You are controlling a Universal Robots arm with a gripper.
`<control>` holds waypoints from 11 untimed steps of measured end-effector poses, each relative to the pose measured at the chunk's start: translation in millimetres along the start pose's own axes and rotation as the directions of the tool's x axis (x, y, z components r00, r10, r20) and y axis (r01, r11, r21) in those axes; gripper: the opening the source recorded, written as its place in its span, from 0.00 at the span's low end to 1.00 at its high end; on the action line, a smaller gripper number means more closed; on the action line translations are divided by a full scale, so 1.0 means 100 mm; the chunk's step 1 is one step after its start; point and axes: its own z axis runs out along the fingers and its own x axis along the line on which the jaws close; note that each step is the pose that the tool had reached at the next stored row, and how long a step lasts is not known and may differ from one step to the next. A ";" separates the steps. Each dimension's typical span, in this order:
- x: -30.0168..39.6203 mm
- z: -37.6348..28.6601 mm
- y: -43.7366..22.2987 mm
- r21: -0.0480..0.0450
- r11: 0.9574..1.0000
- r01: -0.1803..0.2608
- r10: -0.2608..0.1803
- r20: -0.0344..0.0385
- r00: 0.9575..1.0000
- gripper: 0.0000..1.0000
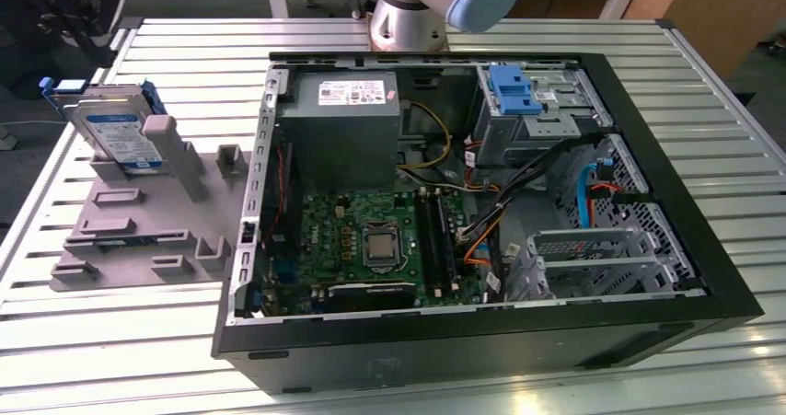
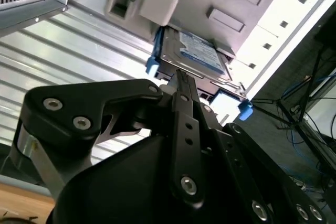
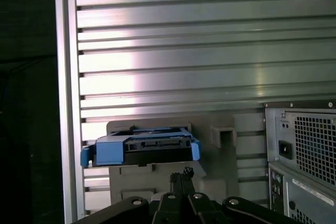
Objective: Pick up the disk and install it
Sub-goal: 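Reach for the disk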
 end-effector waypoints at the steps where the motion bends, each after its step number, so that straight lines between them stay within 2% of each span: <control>1: 0.044 0.003 -0.001 0.000 1.000 0.000 0.000 0.000 1.000 0.11; 6: 0.235 0.010 -0.011 0.000 1.000 0.000 0.000 0.000 1.000 0.11; 11: 0.312 0.013 -0.017 0.000 1.000 0.000 0.000 0.000 1.000 0.11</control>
